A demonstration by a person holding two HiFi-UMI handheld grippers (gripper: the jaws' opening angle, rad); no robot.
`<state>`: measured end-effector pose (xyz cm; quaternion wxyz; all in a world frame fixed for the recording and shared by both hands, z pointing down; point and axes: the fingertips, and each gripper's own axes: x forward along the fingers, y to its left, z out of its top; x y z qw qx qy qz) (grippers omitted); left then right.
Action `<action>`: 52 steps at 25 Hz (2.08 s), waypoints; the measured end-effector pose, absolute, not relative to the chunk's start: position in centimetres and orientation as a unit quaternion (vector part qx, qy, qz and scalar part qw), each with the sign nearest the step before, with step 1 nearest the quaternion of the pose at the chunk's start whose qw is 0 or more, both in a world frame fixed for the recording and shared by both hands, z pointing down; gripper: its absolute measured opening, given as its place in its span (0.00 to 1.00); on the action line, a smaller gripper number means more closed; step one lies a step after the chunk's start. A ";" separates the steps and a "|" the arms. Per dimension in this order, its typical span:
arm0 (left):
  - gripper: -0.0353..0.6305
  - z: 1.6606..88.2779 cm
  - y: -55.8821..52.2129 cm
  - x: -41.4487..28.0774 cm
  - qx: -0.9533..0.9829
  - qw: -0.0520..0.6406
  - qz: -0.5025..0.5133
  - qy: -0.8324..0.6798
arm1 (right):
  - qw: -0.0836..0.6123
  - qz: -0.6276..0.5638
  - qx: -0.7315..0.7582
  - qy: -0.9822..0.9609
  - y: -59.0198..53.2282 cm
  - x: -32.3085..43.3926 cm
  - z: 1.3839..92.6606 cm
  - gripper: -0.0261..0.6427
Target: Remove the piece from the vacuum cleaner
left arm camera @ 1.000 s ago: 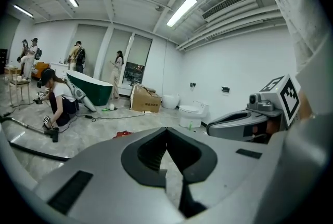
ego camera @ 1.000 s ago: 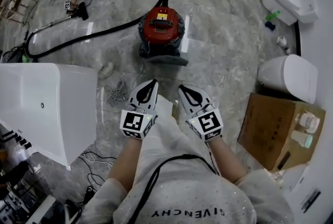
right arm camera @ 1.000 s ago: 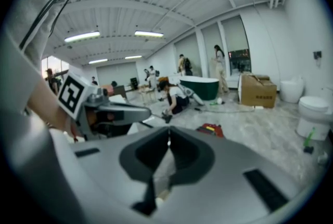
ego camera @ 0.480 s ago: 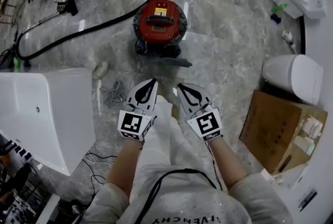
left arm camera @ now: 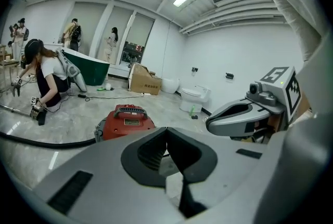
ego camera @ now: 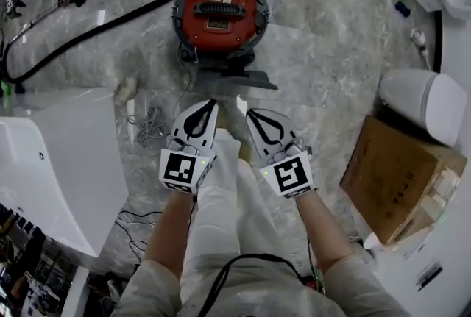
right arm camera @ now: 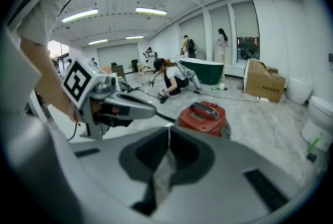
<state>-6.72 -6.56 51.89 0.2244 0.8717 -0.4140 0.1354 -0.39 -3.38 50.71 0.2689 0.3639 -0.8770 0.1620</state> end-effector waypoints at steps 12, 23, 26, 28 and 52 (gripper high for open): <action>0.09 58.4 -8.5 -6.3 0.880 0.227 0.179 -0.377 | 0.329 0.178 0.344 -0.861 -4.1 -0.4 57.9 0.06; 0.09 62.2 -8.9 -6.6 0.885 0.257 0.204 -0.330 | 0.382 0.162 0.337 -0.845 -6.4 -0.4 61.2 0.06; 0.16 63.2 -9.0 -6.0 0.889 0.256 0.215 -0.314 | 0.390 0.150 0.335 -0.845 -7.1 0.1 61.9 0.06; 0.24 63.9 -9.0 -5.6 0.890 0.264 0.216 -0.302 | 0.391 0.151 0.332 -0.845 -7.4 0.7 62.5 0.07; 0.41 70.7 -7.9 -2.2 0.895 0.158 0.388 -0.154 | 0.479 0.122 0.195 -0.847 -7.5 1.8 70.7 0.26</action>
